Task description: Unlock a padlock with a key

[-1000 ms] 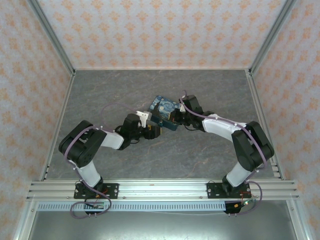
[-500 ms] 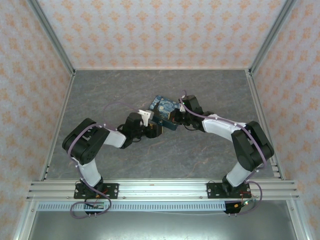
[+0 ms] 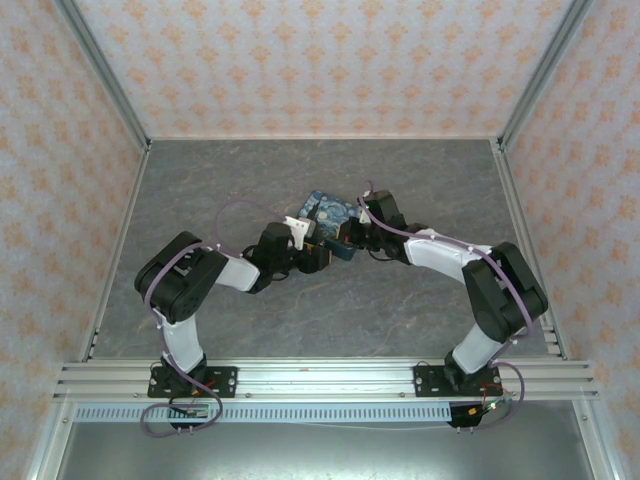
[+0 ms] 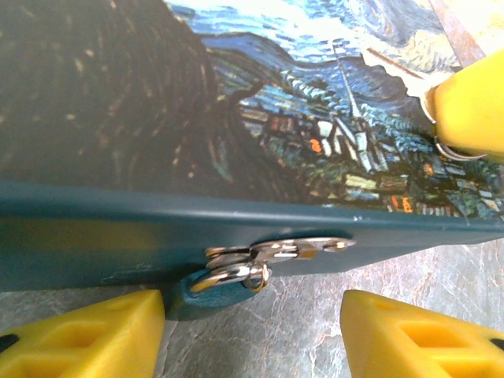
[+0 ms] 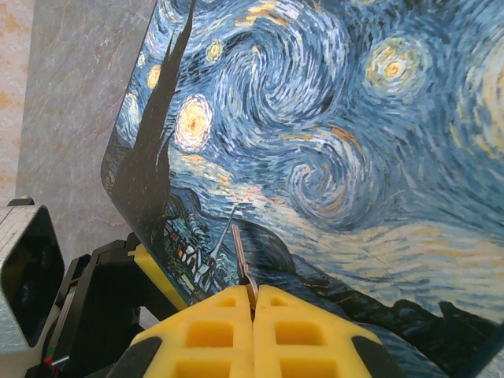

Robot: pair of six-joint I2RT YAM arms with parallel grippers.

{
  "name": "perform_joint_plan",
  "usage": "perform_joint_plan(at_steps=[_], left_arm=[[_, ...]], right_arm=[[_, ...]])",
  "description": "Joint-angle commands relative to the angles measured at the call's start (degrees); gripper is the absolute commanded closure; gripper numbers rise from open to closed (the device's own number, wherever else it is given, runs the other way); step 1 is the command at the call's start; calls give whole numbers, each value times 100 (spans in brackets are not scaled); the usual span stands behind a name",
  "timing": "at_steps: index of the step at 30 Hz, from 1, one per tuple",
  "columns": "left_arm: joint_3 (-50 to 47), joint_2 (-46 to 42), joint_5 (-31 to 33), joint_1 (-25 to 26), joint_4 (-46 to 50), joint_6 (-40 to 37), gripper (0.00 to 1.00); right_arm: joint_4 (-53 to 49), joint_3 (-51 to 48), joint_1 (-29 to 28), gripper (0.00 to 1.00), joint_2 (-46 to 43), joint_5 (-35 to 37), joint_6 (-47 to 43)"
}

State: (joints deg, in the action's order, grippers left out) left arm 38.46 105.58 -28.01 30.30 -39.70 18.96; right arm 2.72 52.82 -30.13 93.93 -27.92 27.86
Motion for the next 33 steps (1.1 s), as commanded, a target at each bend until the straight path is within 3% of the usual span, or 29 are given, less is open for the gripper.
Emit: perform_joint_plan(at_steps=[1,16,33], left_arm=[[142,185,151,103,-36,-80,41],[265,349,677,265,-147,368,57],[547,726,583,380,-73,503,66]], right_arm=[[-291,-219,-32,100,182,164,-28],[-254,-237,-26,100,164,147,-7],[-220,-219,-28,100,178,95,0]])
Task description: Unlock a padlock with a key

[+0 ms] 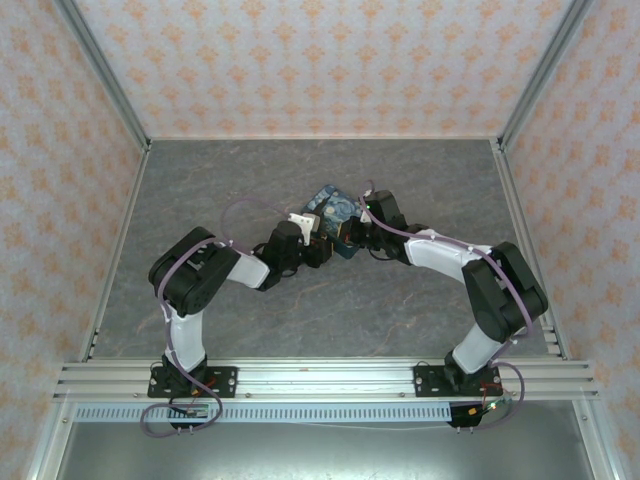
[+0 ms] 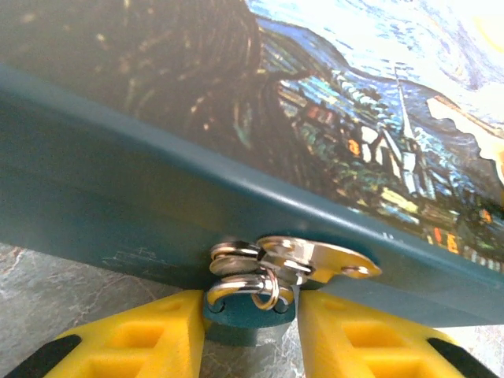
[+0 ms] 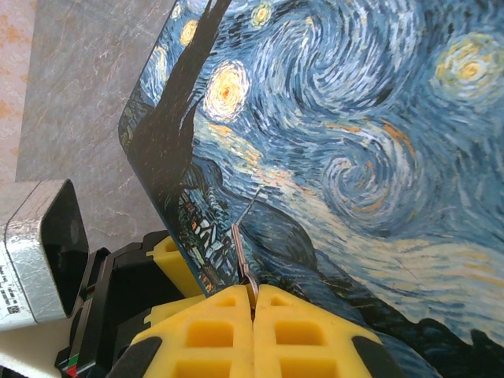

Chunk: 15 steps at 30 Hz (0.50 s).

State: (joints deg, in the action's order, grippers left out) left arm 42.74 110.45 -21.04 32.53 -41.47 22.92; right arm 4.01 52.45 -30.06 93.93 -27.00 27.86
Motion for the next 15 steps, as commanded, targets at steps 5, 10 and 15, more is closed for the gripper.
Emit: perform_joint_plan(at_steps=[5,10,15], left_arm=[[118,187,-79,157,88,156,74],[102,66,-70,157,82,255,76],[27,-319,-95,169,225,575,77]], right_arm=[[-318,-173,-41,100,140,-6,-8],[-185,-191,-34,100,-26,-17,-47],[-245,-173,-32,100,-468,198,-367]])
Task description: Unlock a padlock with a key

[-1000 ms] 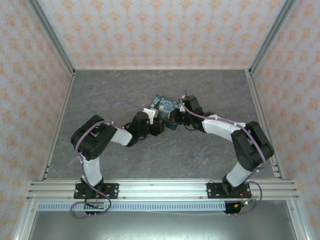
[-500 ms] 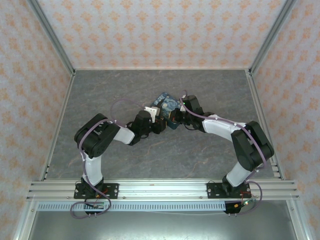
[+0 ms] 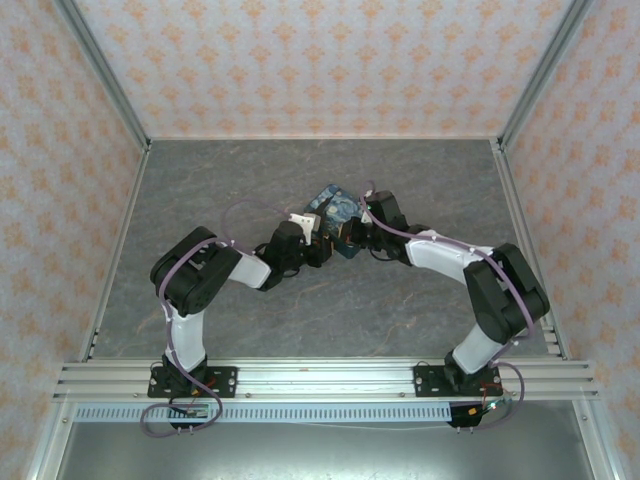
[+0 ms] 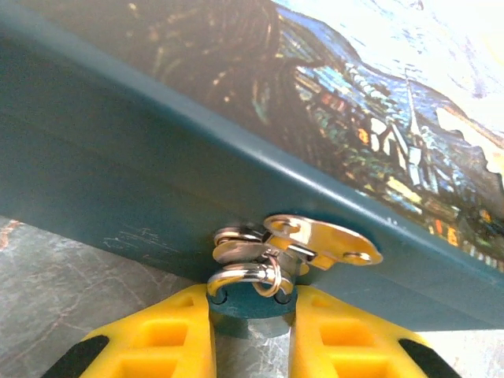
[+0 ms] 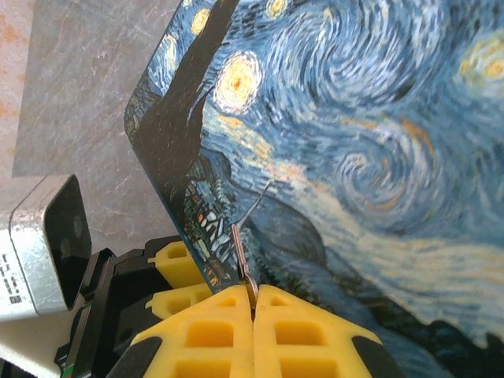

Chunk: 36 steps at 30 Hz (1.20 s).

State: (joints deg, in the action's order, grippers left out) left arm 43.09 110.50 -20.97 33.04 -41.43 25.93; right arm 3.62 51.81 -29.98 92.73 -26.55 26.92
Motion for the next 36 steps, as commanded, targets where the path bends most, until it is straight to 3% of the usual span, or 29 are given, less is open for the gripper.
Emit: perform_joint_plan(at_steps=[1,6,12,18,27,36], left_arm=[[-19,-419,-110,115,309,366,77],[-50,-938,-92,183,841,873,77],[98,-1334,-249,212,1813,1798,87],[313,-1552,-284,246,2603,2548,85],[511,-1765,-505,338,2966,3168,86],[589,-1961,-513,422,3182,3366,87]], right_arm=[[-248,-131,-39,100,-504,235,-368],[-335,-521,-41,100,-1311,420,-879],[-191,-1436,-48,100,-2318,59,-1401],[337,-2386,-147,100,-3156,-105,-1503],[860,-2764,-871,100,-2905,441,-1885],[1398,-2797,-1020,100,-2309,592,-2023]])
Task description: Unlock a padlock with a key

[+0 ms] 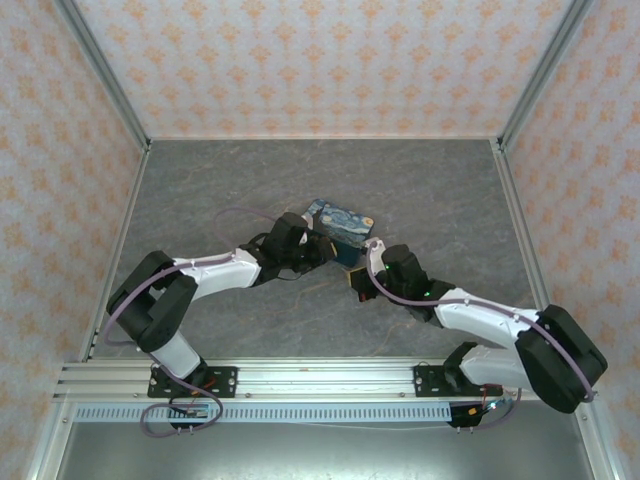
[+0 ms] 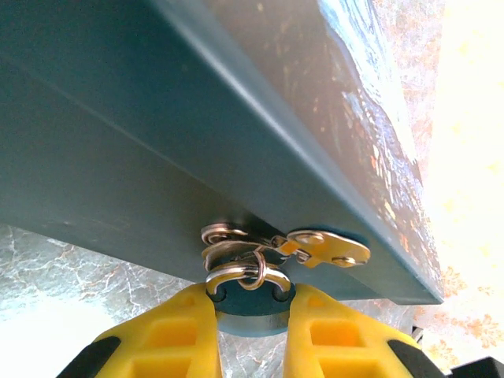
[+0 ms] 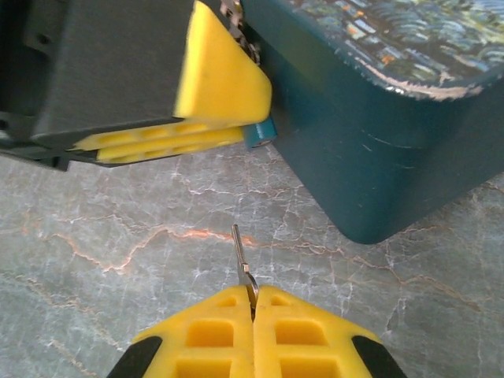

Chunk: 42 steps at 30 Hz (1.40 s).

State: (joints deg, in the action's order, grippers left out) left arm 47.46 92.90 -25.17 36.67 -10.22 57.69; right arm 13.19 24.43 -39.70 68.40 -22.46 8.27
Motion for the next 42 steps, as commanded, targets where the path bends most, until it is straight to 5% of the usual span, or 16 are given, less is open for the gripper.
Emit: perform_joint_plan(at_steps=[1,42], left_arm=[[146,-217,-94,68,39,236,87],[332,-211,68,228,305,735,86]], right_arm=[[484,-45,-55,100,153,203,-159],[1112,-7,-81,100,540,479,42]])
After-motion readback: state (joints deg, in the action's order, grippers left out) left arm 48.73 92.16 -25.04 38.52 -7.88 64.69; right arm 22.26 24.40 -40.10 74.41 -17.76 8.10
